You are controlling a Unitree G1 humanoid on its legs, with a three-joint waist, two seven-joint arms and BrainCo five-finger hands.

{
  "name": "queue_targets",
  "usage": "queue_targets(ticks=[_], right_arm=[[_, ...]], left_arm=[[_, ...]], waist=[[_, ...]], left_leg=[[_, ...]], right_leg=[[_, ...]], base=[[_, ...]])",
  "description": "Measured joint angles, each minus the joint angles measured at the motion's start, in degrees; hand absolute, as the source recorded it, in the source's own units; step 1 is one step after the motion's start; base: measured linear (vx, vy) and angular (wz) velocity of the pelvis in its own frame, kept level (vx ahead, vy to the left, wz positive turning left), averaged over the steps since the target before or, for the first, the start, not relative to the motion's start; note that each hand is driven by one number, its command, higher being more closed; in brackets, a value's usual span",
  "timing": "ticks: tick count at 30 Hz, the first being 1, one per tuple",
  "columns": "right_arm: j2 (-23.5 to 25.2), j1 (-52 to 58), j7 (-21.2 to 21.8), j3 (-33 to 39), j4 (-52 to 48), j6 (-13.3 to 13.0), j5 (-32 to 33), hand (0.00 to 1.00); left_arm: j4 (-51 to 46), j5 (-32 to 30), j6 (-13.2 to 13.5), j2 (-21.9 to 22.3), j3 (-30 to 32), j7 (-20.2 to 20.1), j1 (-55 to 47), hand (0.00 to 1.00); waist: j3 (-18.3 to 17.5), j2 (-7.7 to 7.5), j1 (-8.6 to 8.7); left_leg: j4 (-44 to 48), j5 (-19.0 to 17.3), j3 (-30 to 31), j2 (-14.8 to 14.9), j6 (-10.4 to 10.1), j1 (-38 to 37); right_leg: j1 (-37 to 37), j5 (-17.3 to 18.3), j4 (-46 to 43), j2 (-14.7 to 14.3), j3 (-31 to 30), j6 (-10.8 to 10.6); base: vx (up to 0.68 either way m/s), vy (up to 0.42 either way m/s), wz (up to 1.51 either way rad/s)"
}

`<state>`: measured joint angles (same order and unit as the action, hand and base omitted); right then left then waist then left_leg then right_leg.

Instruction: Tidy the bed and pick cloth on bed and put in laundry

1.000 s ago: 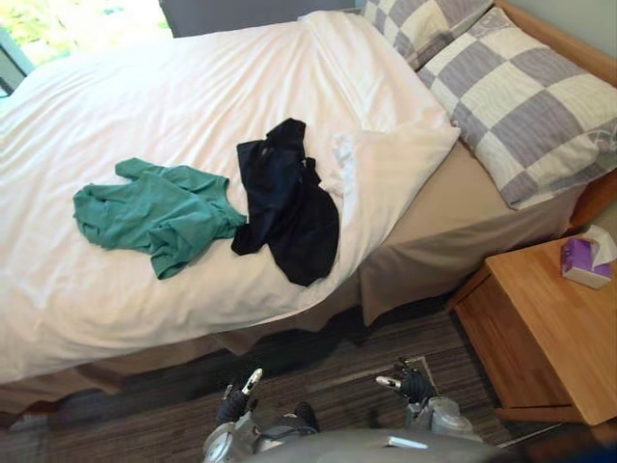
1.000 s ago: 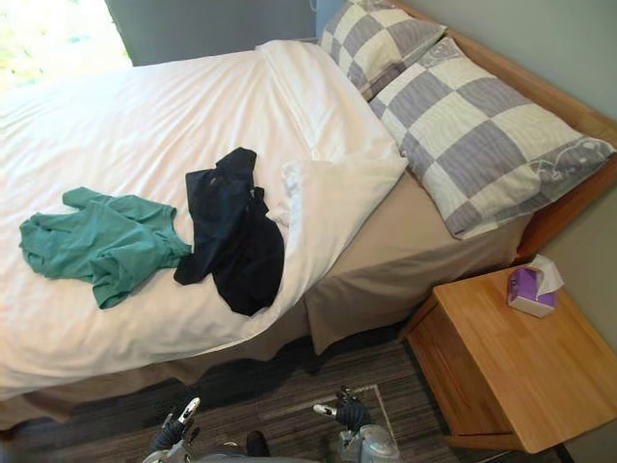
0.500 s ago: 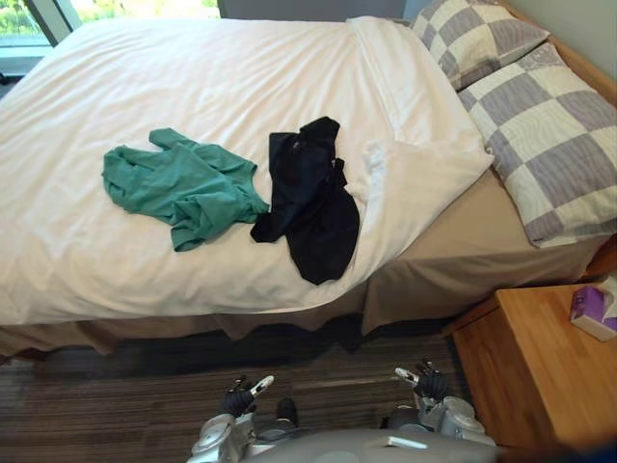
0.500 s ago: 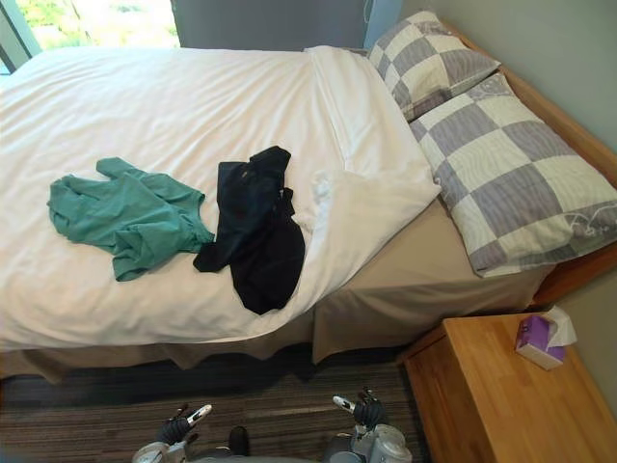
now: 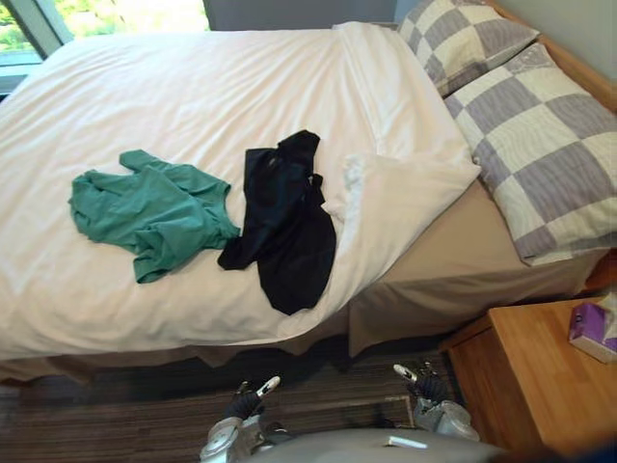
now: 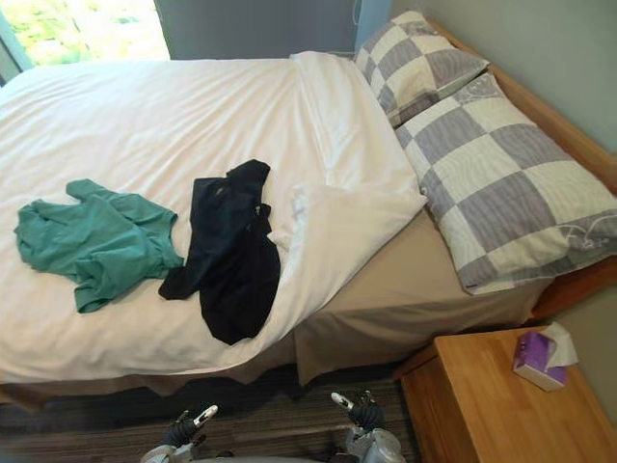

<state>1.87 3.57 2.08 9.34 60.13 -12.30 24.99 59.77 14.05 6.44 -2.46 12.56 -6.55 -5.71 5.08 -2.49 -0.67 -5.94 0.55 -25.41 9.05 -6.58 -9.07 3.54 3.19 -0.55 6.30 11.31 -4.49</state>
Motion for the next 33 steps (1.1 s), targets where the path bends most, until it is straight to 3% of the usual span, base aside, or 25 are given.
queue_targets(ticks=[3,6,7,10,14,18,20,25,30,33], right_arm=[[-0.64,3.7,-2.89,7.8,-5.78,-2.54,3.03,0.0],[-3.54,8.4,-6.24,12.19,-21.21,-3.91,2.65,0.0],[-5.04,9.65,-7.57,14.24,-30.42,-3.88,0.99,0.0],[-12.01,10.58,-8.17,21.38,-50.61,-2.78,-6.56,0.0],[-18.97,7.73,-5.73,22.77,-65.99,0.45,-14.38,0.0],[-20.09,2.28,-2.53,16.22,-68.27,5.7,-22.2,0.0],[-22.41,-1.81,-1.07,10.72,-67.02,8.84,-26.83,0.0],[-27.86,-11.74,1.55,2.11,-59.58,13.32,-33.38,0.0],[-29.42,-19.51,2.5,-5.25,-53.79,17.05,-37.86,0.0],[-29.88,-26.2,2.46,-6.89,-49.42,19.08,-40.54,0.0]], left_arm=[[-0.45,1.08,-0.67,-0.09,0.76,0.0,-0.09,0.0],[-3.94,1.09,-2.06,-0.23,1.47,-0.25,-2.66,0.0],[-5.46,1.03,-2.52,-0.25,1.42,-0.78,-3.82,0.0],[-7.79,1.05,-2.25,-0.34,1.57,-1.96,-6.84,0.0],[-9.0,1.07,-0.92,-1.09,1.57,-2.23,-9.42,0.0],[-8.99,0.93,-0.93,-1.68,0.78,-2.19,-9.56,0.0],[-8.89,0.55,-1.23,-2.52,-0.23,-2.09,-9.58,0.0],[-7.5,-0.14,-3.12,-3.26,-1.98,-1.88,-9.73,0.0],[-6.71,-0.25,-4.98,-4.4,-3.42,-1.88,-9.98,0.0],[-6.88,-1.81,-5.22,-4.82,-3.46,-1.87,-8.84,0.0]], waist=[[-0.15,-0.22,0.05],[-0.19,-0.24,1.07],[-0.23,-0.33,1.62],[-0.8,-0.77,1.78],[-2.69,-1.39,1.77],[-3.06,-1.49,1.84],[-3.26,-0.86,1.85],[-3.38,0.47,1.01],[-2.5,0.82,0.26],[-0.08,0.74,-0.17]], left_leg=[[-0.01,-0.15,-1.46,0.02,-0.21,-0.54],[-0.02,-0.29,-2.38,-0.04,-0.37,-0.91],[-0.02,-0.36,-2.38,-0.02,-0.38,-0.91],[-0.04,-1.13,-2.34,0.2,-0.38,-0.46],[-0.03,-0.97,-2.27,0.13,-0.19,0.14],[-0.01,-0.88,-1.34,-0.7,0.02,0.28],[0.03,-0.67,-0.04,-1.28,0.35,1.28],[0.29,-0.15,3.38,-2.03,1.12,3.01],[0.29,0.52,6.25,-2.38,1.91,5.14],[0.29,1.6,7.86,-2.89,2.56,7.95]], right_leg=[[0.01,-0.15,0.1,-0.02,-1.14,-0.01],[0.0,-0.21,-0.21,0.04,-1.78,-0.07],[-0.17,-0.21,-0.38,0.04,-1.84,-0.07],[-0.45,-0.23,-0.4,-0.14,-1.93,-0.06],[-1.21,-0.37,-0.48,-0.25,-2.44,0.09],[-1.2,-0.47,-0.45,0.0,-2.58,0.0],[-1.65,-0.53,-0.35,0.23,-1.99,-0.1],[-2.15,-0.71,-0.3,0.95,0.09,-0.31],[-2.79,-0.72,-0.37,1.35,2.26,-0.29],[-4.96,-1.27,-0.69,1.87,3.28,-0.3]], base=[[0.01,-0.004,-0.16],[-0.04,-0.003,-0.15],[-0.06,-0.008,-0.01],[-0.05,-0.005,0.04],[-0.01,-0.009,-0.03],[0.0,0.006,0.04],[0.0,-0.004,0.21],[0.02,0.001,0.25],[-0.02,-0.005,0.27],[-0.06,0.012,0.23]])
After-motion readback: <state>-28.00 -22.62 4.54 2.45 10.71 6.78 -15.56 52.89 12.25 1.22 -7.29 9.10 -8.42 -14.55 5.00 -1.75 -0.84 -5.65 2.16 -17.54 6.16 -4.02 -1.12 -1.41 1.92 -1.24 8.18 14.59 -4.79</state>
